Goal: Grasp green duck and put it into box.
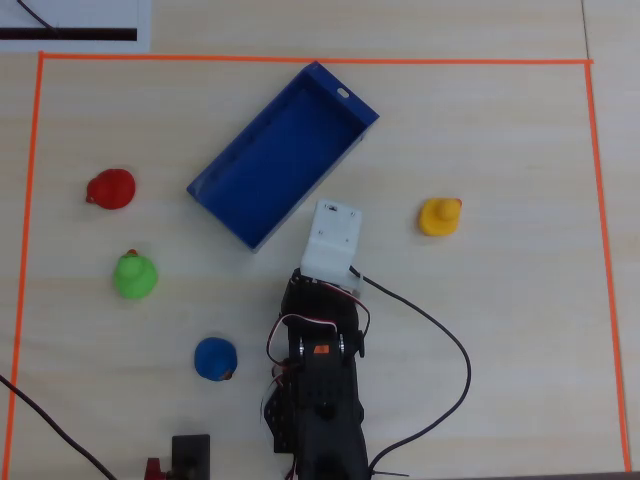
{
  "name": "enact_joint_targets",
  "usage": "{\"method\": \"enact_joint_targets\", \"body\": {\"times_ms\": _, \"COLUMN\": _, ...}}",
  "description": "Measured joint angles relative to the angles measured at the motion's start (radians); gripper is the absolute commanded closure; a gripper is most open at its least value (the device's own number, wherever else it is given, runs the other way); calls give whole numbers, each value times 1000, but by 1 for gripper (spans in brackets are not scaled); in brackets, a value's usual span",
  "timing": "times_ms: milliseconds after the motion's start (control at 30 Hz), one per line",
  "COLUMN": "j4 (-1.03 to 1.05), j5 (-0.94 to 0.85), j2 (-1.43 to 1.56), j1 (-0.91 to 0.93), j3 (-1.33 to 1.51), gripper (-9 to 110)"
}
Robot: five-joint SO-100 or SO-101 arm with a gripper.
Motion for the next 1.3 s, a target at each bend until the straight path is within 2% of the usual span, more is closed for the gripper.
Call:
{"method": "enact_joint_targets", "body": {"times_ms": 200, "j4": 201, "j5": 61, "j2": -354, "j1": -92, "j3": -430, "gripper": 83}}
{"method": "enact_joint_targets", "body": {"times_ms": 567, "j4": 322, "j5": 411, "j2": -818, "j1": -589, "j3": -1035, "gripper": 79}}
{"method": "enact_joint_targets", "body": {"times_ms": 767, "j4": 198, "j5": 488, "j2": -1068, "j1": -833, "j3": -1058, "gripper": 79}}
{"method": "enact_joint_targets", "body": {"times_ms": 1300, "j4": -187, "j5": 476, "j2": -1419, "j1": -908, "j3": -1032, "gripper": 77}}
